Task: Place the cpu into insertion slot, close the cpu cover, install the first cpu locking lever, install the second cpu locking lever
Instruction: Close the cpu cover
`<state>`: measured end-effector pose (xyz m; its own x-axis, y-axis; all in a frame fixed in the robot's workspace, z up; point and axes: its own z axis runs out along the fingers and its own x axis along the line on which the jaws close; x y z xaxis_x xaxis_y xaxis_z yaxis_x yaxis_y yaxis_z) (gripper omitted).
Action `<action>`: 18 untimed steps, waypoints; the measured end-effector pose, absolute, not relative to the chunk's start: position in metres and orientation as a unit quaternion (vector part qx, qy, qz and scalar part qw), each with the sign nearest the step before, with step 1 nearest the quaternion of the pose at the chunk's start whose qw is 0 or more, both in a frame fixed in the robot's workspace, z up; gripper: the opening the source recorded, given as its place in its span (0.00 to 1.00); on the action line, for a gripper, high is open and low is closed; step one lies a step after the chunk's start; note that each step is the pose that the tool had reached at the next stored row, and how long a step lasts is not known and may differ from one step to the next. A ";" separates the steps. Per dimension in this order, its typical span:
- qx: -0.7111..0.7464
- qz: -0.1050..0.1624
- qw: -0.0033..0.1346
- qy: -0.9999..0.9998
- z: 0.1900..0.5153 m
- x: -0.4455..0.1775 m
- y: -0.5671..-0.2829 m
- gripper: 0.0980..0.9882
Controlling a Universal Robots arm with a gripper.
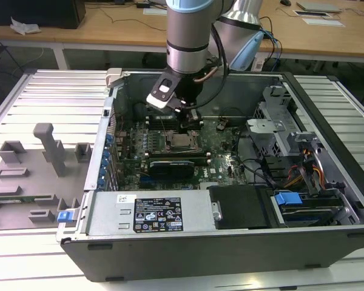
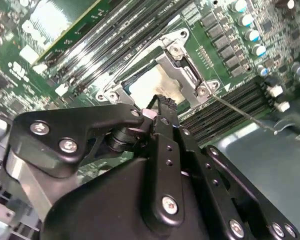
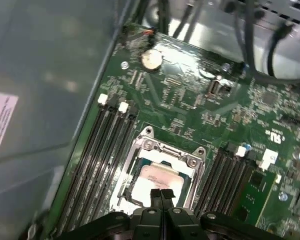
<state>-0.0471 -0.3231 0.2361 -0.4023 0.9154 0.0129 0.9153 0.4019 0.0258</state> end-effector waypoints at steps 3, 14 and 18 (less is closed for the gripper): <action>0.504 0.014 0.001 0.863 0.236 -0.047 -0.323 0.01; 0.368 0.014 -0.001 0.930 0.235 -0.047 -0.323 0.01; 0.307 0.014 -0.002 0.951 0.235 -0.047 -0.323 0.01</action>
<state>-0.0471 -0.3231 0.2351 -0.8110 0.5850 0.0128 0.5851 0.8106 0.0257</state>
